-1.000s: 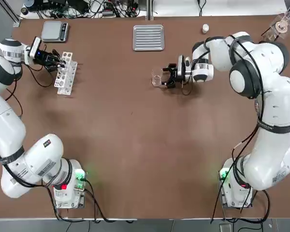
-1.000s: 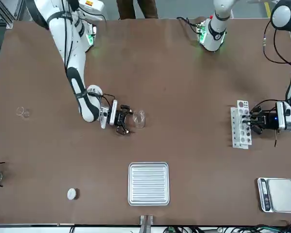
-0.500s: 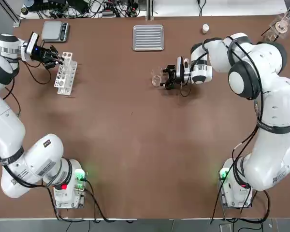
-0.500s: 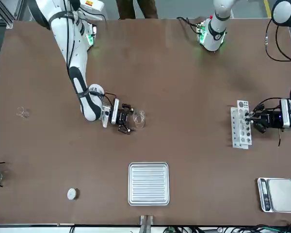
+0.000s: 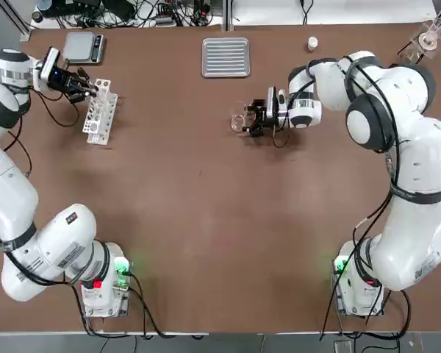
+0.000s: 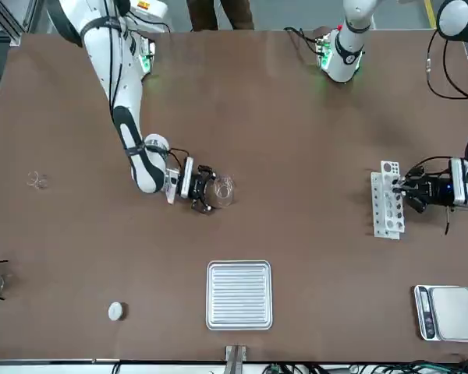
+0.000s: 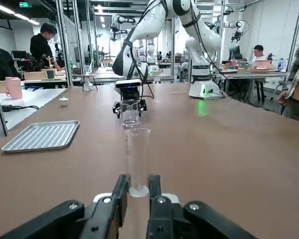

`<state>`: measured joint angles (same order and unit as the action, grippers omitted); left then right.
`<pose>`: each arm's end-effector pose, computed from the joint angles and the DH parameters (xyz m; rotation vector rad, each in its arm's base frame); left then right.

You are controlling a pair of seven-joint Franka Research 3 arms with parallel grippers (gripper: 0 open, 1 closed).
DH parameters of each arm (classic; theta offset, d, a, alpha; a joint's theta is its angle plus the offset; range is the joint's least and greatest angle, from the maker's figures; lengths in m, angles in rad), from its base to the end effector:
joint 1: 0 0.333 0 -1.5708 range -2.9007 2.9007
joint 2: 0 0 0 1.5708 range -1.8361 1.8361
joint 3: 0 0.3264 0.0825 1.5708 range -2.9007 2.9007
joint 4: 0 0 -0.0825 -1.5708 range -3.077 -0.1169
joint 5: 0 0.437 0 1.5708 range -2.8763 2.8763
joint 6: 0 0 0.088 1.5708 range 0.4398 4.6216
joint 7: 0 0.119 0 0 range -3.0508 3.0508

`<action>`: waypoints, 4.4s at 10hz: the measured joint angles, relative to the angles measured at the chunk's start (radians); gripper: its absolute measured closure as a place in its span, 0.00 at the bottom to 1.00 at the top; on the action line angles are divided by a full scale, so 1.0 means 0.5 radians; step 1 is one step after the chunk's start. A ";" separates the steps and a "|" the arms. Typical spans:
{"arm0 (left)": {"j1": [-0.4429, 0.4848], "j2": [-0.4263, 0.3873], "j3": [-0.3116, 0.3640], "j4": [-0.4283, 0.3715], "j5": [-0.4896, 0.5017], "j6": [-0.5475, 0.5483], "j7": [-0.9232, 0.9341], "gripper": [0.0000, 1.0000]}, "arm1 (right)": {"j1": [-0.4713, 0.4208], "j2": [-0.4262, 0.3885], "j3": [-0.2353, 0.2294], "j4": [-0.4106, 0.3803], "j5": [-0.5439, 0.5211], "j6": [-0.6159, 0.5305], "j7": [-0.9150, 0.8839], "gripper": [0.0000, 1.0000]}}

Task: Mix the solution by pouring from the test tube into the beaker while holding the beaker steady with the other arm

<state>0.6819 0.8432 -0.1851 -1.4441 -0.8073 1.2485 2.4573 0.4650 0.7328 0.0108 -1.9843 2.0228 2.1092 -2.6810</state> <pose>0.6206 0.2416 0.1814 1.1809 -1.4665 0.9985 0.5221 0.3272 0.0424 -1.5916 -1.2865 -1.0961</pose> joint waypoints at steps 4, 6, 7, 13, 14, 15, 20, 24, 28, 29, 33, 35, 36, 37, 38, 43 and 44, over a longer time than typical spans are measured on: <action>0.014 -0.020 0.000 0.000 0.000 -0.005 0.000 0.79 | 0.030 0.000 0.000 0.016 0.030 0.016 -0.001 0.03; 0.028 -0.038 -0.005 0.000 0.000 -0.014 0.000 0.79 | 0.037 0.000 0.000 0.016 0.033 0.032 -0.002 0.04; 0.042 -0.049 -0.008 0.000 -0.001 -0.029 0.000 0.79 | 0.040 0.001 0.000 0.016 0.034 0.035 -0.002 0.07; 0.087 -0.066 -0.016 0.000 -0.053 -0.071 0.000 0.79 | 0.056 0.003 0.000 0.020 0.043 0.054 -0.002 0.23; 0.087 -0.078 -0.017 0.000 -0.053 -0.077 0.000 0.79 | 0.056 0.003 0.000 0.020 0.045 0.054 -0.002 0.23; 0.087 -0.092 -0.016 -0.001 -0.053 -0.084 0.000 0.79 | 0.056 0.003 0.000 0.020 0.046 0.054 -0.002 0.23; 0.087 -0.172 -0.017 -0.003 -0.063 -0.095 0.000 0.79 | 0.056 0.003 0.000 0.020 0.048 0.053 -0.002 0.23; 0.074 -0.218 -0.028 -0.004 -0.064 -0.117 -0.136 0.79 | 0.056 0.003 -0.002 0.021 0.048 0.051 -0.002 0.23; -0.071 -0.330 -0.046 -0.038 -0.064 -0.095 -0.376 0.79 | 0.056 0.003 -0.003 0.019 0.048 0.049 0.000 0.23; -0.122 -0.363 -0.046 -0.057 -0.064 -0.063 -0.414 0.79 | 0.056 0.003 -0.004 0.019 0.048 0.047 0.000 0.23; -0.371 -0.396 -0.042 -0.067 -0.064 0.109 -0.603 0.79 | 0.052 0.002 -0.006 0.013 0.048 0.037 0.001 0.23; -0.490 -0.446 -0.040 -0.072 -0.036 0.248 -0.621 0.79 | 0.051 0.002 -0.006 0.012 0.048 0.035 0.001 0.23; -0.548 -0.477 -0.038 -0.078 -0.005 0.308 -0.653 0.79 | 0.050 0.002 -0.006 0.012 0.048 0.034 0.002 0.24; -0.603 -0.500 -0.037 -0.083 0.024 0.361 -0.682 0.79 | 0.050 0.002 -0.007 0.011 0.047 0.033 0.004 0.24; -0.658 -0.517 -0.035 -0.088 0.067 0.410 -0.704 0.79 | 0.049 0.002 -0.007 0.011 0.047 0.032 0.007 0.24; -1.033 -0.598 -0.026 -0.133 0.127 0.737 -1.023 0.79 | 0.048 0.002 -0.007 0.009 0.047 0.028 0.014 0.24; -1.118 -0.613 -0.017 -0.142 0.163 0.825 -1.127 0.79 | 0.047 0.002 -0.007 0.009 0.047 0.028 0.015 0.24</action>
<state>0.1228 0.5369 -0.1934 -1.5150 -0.7258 1.6612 1.8936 0.4887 0.7341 0.0072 -1.9800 2.0466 2.1231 -2.6735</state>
